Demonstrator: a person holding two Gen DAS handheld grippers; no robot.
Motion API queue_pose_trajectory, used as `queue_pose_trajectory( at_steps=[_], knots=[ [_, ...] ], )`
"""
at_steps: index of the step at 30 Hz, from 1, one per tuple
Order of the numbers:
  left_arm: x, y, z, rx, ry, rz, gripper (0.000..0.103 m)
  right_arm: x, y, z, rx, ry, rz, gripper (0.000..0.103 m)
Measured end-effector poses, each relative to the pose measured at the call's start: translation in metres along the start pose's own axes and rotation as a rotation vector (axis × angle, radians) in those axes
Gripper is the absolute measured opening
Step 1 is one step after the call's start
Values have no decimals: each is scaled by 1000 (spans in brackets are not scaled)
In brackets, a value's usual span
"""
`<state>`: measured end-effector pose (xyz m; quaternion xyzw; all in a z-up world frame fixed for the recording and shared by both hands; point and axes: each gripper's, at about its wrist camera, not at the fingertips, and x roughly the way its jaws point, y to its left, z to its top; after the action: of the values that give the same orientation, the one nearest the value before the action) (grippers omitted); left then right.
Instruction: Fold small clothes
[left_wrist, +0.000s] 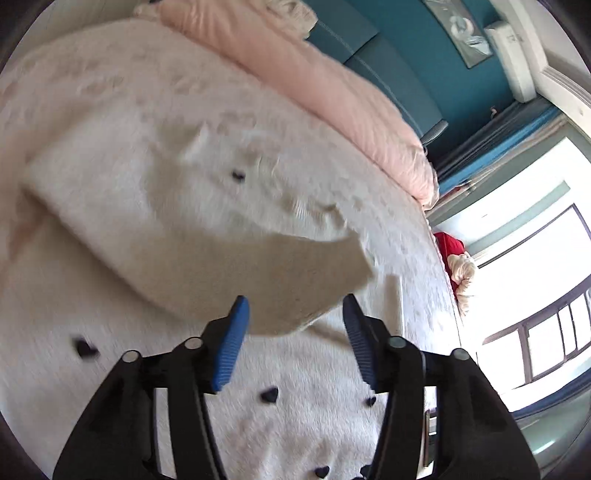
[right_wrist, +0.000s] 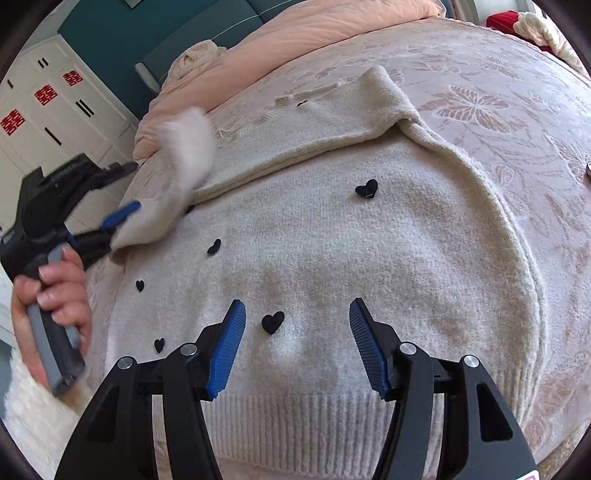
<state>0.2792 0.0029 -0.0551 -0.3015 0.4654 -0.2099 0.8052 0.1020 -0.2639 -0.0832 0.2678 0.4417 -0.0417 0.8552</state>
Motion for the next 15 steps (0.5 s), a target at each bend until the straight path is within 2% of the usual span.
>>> queue_pose_trajectory(
  at_steps=[2,5,9,13,15],
  knots=[
    [4,27,-20,-125,37,-26,52,-1,-4,13,-8,-9,7,63],
    [-12,67,-18,-270,-13,-20,57,12,3,41,-39,3,58,67],
    [-38,111,12,-385,-109,63,60,54,27,83,-60,18,93,68],
    [-54,149,52,-514,-202,67,60,105,42,110,25,48,113,68],
    [-53,164,67,-570,-209,63,60,122,49,116,52,45,95,64]
  ],
)
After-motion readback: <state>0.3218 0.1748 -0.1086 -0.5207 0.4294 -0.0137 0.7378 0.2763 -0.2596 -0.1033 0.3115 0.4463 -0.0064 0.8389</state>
